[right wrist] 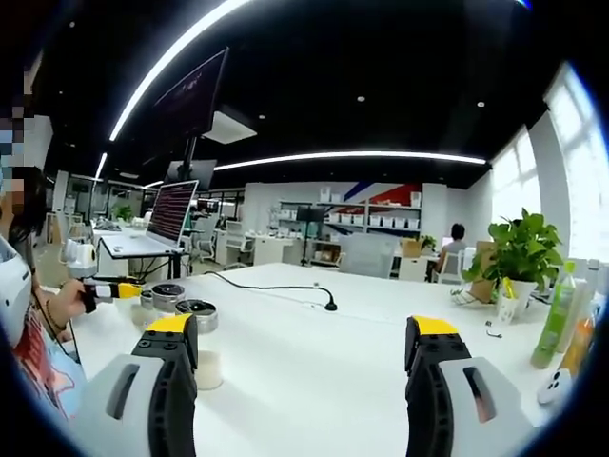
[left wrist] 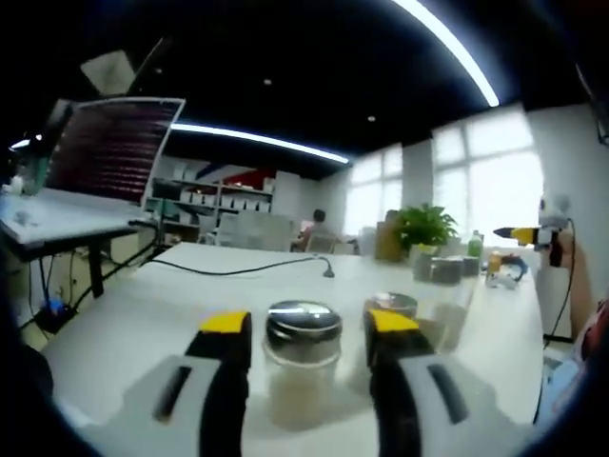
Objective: Rotate the seasoning bottle until the label or dispensing opening points toward the visible target arrow and the bottle remains upright within the marked orientation range
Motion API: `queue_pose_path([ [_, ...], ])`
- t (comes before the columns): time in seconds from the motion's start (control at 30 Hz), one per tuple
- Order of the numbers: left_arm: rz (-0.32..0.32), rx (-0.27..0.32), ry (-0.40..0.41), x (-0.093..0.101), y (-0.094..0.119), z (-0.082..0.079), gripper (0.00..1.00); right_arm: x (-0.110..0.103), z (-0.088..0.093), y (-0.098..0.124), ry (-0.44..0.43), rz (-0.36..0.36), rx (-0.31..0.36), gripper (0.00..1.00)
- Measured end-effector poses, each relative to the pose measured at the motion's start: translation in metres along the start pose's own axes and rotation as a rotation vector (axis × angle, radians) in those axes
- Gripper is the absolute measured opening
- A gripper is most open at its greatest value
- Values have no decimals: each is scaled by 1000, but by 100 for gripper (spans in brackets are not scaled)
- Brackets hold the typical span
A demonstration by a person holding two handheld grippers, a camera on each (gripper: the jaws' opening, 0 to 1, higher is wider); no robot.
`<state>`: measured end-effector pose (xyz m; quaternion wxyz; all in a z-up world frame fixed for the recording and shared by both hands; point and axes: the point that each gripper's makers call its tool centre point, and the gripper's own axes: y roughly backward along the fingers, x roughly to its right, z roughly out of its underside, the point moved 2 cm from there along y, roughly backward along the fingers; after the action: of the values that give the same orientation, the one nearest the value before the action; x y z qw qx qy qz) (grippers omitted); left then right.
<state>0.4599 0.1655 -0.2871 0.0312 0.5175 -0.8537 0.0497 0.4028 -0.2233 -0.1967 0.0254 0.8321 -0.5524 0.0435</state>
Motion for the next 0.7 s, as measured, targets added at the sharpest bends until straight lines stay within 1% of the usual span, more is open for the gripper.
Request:
queue_pose_path([
  [0.13,-10,-17,-5,-2,0,3,50,1,-1,3,3,10,2,94],
  [0.17,-16,-21,-18,-4,-1,4,50,1,-1,3,-3,16,3,95],
  [0.23,-21,-15,-8,-5,-1,3,49,3,0,4,-3,25,-3,95],
  [0.33,-7,-10,-11,-2,-2,1,44,5,-1,4,3,32,-1,95],
  [0.5,-13,-17,-24,-3,-3,2,36,3,1,3,-2,20,-10,95],
  [0.53,-10,-9,-24,-4,-2,1,36,3,1,3,-4,18,-11,95],
  [0.63,-13,-14,-12,-4,0,1,35,3,2,3,-5,15,-13,95],
  [0.7,-14,-20,-27,-3,2,2,35,3,1,4,-4,16,-12,95],
])
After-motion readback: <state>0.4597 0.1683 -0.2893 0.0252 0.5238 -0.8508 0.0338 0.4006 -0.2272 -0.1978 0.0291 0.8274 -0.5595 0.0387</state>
